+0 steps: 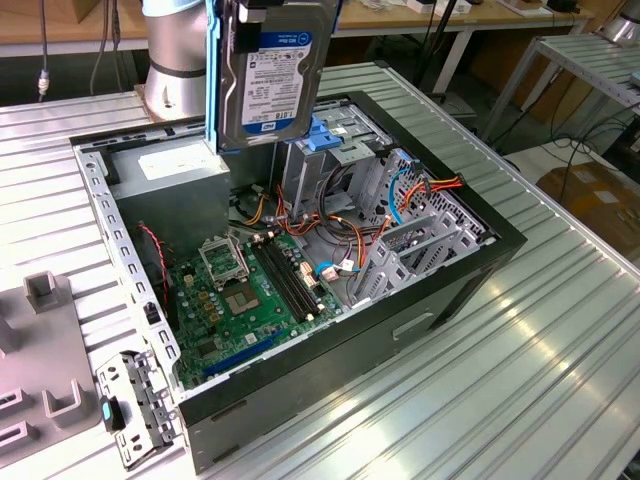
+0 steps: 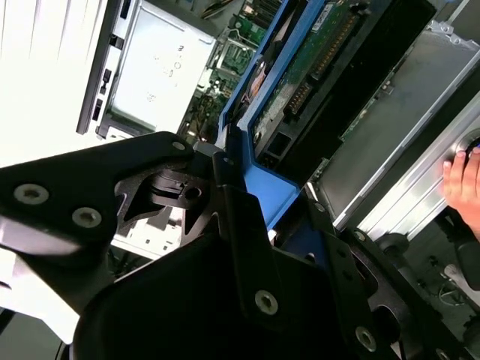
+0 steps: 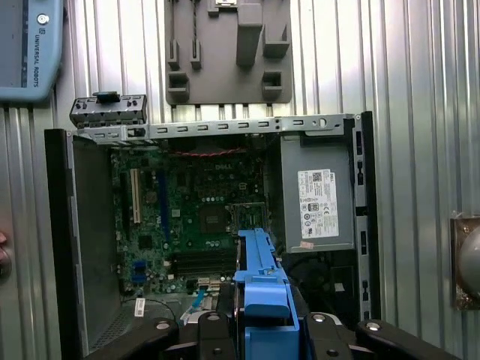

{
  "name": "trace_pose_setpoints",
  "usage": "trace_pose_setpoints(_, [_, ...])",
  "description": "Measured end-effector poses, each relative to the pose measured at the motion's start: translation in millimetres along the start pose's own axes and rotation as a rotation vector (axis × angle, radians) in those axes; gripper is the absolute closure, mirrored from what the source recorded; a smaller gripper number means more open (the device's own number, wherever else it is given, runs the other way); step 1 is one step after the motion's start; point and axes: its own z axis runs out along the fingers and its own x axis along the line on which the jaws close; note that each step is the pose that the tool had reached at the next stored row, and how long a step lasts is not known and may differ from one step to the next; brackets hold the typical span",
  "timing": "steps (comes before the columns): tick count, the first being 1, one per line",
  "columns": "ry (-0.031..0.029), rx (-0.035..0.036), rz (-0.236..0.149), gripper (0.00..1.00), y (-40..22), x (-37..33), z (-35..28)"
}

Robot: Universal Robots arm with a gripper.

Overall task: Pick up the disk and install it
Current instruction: 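Insert the disk into the insertion slot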

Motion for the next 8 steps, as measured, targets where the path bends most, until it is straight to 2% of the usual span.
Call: trace_pose_setpoints(8, [0.0000, 0.0000, 0.000, 0.63, -3.4, 3.5, 0.1])
